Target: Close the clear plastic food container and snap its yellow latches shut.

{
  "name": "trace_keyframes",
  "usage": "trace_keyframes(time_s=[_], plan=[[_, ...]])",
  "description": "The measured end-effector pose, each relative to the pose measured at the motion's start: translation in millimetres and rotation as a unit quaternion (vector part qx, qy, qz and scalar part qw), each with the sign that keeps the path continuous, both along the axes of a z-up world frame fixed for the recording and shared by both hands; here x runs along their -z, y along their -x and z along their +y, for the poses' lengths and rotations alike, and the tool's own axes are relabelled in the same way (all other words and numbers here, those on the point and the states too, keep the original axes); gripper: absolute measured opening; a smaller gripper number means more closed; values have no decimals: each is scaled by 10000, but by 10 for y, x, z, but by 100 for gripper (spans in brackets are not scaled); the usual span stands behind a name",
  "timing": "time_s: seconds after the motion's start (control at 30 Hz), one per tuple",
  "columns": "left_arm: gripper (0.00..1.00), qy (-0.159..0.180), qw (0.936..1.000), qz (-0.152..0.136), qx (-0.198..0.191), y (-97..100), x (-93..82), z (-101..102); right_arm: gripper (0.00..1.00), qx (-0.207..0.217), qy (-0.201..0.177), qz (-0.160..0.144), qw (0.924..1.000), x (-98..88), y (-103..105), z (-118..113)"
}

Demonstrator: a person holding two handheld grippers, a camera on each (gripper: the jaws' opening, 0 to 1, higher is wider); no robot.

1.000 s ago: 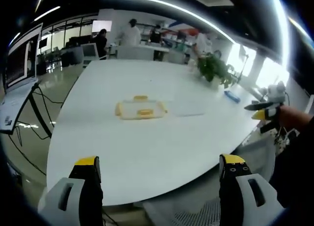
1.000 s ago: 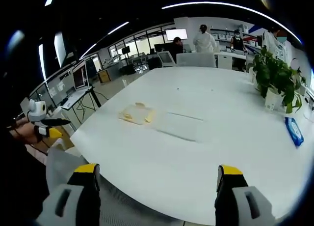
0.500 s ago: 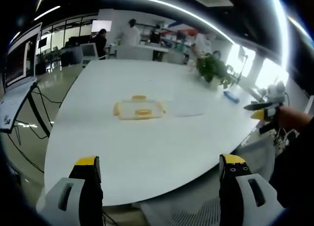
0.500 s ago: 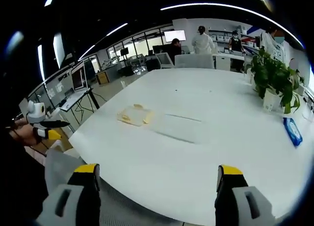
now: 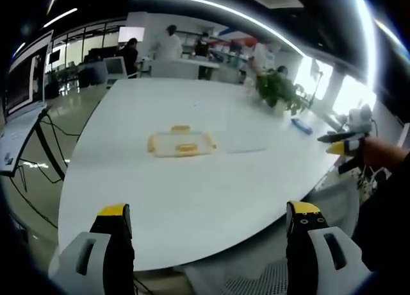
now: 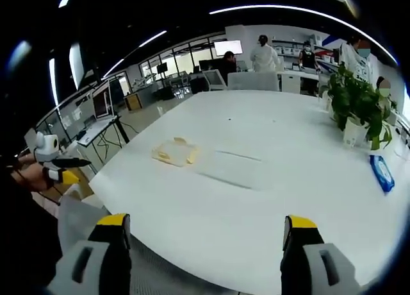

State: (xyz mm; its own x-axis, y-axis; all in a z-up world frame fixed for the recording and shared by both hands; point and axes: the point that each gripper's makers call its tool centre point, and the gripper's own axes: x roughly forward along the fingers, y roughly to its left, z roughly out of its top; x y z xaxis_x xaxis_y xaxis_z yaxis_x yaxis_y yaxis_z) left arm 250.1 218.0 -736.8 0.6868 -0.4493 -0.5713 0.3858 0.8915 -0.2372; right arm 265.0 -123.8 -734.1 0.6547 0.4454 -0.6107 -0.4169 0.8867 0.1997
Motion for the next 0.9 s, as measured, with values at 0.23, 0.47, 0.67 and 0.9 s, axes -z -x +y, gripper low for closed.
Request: trace_keyframes(time_s=[0.23,0.47,0.67,0.9], plan=[[99,-57,10000,-7,69,-9,-3,-3,100,75,11,-20,10000,16,-9,-10],[99,-33,10000,8,43,-30,12,7,100,124,40,-44,9999,31,-20,-7],[99,-45,9999,36,88,-22,22,4,100,148,11,-45,9999,22,-24,10],[99,-26,10000,40,58,-41,36,35,100,141,-44,-44,9999,15,-23,50]])
